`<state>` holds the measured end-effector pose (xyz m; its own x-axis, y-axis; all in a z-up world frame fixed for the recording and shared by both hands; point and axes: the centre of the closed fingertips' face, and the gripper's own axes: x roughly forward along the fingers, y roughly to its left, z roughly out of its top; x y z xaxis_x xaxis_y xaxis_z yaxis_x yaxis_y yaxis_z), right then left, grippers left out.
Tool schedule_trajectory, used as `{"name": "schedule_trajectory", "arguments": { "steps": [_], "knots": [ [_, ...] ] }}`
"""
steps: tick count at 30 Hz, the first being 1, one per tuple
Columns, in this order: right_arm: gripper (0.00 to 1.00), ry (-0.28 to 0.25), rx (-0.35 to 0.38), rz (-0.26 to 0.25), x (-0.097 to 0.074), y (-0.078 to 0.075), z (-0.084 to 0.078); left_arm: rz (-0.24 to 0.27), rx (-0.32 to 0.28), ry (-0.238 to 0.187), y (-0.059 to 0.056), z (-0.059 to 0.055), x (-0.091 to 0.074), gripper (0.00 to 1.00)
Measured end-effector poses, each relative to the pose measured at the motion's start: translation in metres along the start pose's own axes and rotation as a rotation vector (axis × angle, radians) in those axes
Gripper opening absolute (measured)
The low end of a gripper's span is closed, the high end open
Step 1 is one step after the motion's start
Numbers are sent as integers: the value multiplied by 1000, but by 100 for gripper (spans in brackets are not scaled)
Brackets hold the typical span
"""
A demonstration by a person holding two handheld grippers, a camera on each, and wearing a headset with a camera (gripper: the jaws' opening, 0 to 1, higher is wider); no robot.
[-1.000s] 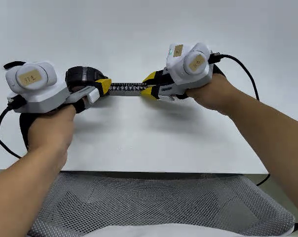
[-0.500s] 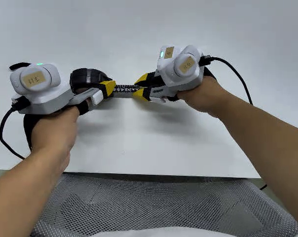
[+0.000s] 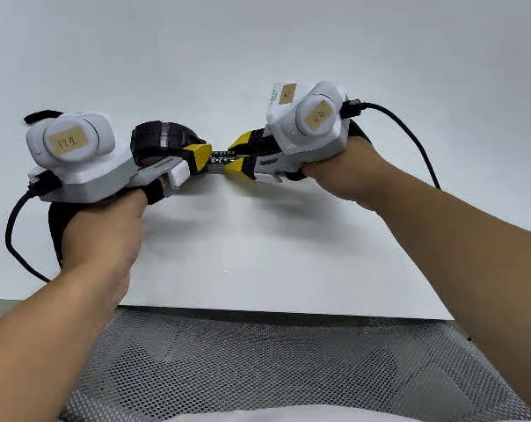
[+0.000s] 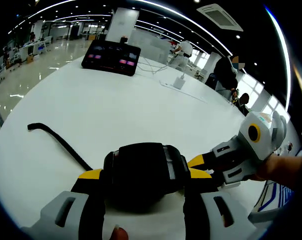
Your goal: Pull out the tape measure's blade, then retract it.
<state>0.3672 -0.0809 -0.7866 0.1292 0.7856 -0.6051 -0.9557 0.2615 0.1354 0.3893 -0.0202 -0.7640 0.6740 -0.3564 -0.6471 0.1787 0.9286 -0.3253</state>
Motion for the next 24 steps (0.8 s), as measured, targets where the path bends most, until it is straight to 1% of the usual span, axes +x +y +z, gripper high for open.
{"name": "schedule_trajectory", "arguments": {
  "steps": [13, 24],
  "knots": [
    [11, -13, -2, 14, 13, 3, 10, 1, -2, -1, 1, 0, 0, 59],
    [11, -29, 27, 6, 13, 3, 9, 2, 4, 5, 1, 0, 0, 60]
  ]
}}
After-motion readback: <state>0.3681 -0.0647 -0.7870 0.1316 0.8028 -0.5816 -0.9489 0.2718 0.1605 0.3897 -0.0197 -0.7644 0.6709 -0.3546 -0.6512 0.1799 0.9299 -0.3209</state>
